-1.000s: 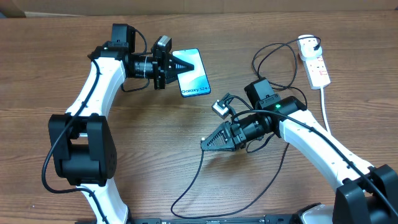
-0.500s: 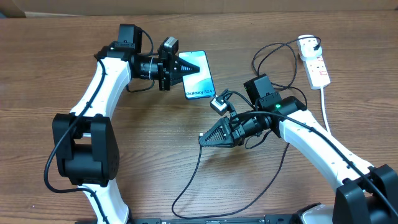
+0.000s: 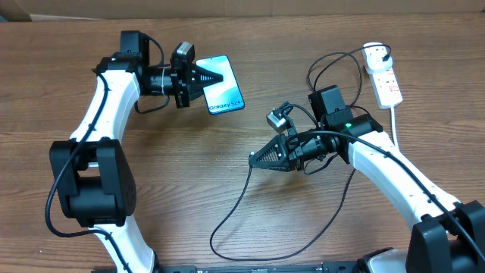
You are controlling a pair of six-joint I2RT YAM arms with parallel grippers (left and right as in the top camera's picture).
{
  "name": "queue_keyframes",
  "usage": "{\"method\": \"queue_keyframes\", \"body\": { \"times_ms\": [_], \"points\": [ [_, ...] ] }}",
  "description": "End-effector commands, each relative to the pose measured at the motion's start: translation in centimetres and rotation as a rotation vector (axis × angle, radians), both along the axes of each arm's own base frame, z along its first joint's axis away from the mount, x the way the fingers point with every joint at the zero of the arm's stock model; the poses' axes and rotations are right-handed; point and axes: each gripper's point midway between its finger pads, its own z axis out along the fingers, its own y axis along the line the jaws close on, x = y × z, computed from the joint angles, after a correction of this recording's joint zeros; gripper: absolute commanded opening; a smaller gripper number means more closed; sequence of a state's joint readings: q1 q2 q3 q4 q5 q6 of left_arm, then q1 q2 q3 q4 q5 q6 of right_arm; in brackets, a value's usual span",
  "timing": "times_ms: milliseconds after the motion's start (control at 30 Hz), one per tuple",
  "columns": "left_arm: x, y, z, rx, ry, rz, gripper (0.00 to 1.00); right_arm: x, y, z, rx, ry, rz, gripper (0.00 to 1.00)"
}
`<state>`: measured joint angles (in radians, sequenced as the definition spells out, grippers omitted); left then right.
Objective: Plug charger to phone and switch on socket
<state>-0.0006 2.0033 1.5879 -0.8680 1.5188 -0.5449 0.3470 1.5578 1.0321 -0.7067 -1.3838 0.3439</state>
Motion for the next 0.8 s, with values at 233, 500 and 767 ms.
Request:
{"method": "queue_keyframes", "body": {
  "times_ms": [233, 500, 767],
  "points": [
    [-0.3, -0.3, 0.8, -0.029, -0.105, -0.020, 0.04, 1.5, -0.2, -0.5, -0.086, -0.077, -0.065, 0.04],
    [0.5, 1.1, -0.1, 0.031, -0.130, 0.027, 0.04, 3.1, -1.1, -3.7, -0.290, -0.061, -0.172, 0.04],
    [1.0, 2.5, -0.8, 0.073, -0.178, 0.062, 0.04, 4.3, -2.0, -5.5, -0.407, -0.093, -0.237, 0.04]
  ]
}}
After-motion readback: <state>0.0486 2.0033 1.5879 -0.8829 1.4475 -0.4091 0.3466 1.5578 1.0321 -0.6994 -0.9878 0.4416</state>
